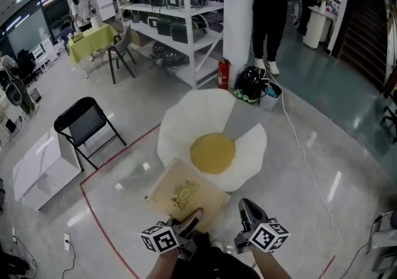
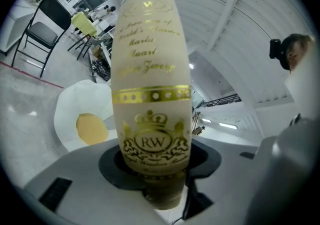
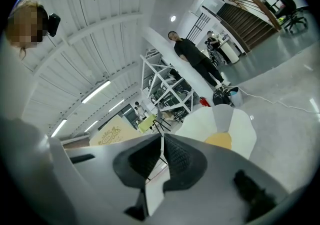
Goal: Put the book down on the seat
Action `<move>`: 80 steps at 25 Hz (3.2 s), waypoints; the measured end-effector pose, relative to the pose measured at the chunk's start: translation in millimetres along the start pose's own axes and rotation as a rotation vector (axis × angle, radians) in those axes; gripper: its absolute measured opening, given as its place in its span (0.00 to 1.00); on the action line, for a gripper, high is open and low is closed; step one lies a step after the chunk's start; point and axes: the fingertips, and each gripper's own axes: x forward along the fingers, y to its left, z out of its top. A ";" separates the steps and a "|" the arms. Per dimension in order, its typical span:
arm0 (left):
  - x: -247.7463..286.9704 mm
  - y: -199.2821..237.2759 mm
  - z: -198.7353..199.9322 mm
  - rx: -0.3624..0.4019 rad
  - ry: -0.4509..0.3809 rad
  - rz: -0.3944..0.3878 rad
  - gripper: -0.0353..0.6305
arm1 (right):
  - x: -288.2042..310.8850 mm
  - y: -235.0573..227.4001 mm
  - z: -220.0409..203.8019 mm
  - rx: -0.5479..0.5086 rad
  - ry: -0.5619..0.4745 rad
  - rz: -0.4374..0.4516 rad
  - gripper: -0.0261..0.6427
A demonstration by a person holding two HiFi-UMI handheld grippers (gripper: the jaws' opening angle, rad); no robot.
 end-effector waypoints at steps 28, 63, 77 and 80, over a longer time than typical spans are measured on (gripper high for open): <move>178.9 68.2 81.5 -0.017 0.138 -0.046 0.38 | 133.3 -105.5 81.7 0.070 -0.002 -0.103 0.06; 391.0 254.8 170.2 0.109 0.409 -0.084 0.38 | 362.9 -226.4 128.3 0.039 0.072 -0.143 0.06; 518.4 435.5 118.3 0.244 0.507 -0.104 0.38 | 498.0 -386.3 67.1 0.031 0.095 -0.078 0.06; 542.7 478.6 97.1 0.263 0.543 -0.133 0.38 | 520.6 -422.7 40.5 0.040 0.101 -0.081 0.06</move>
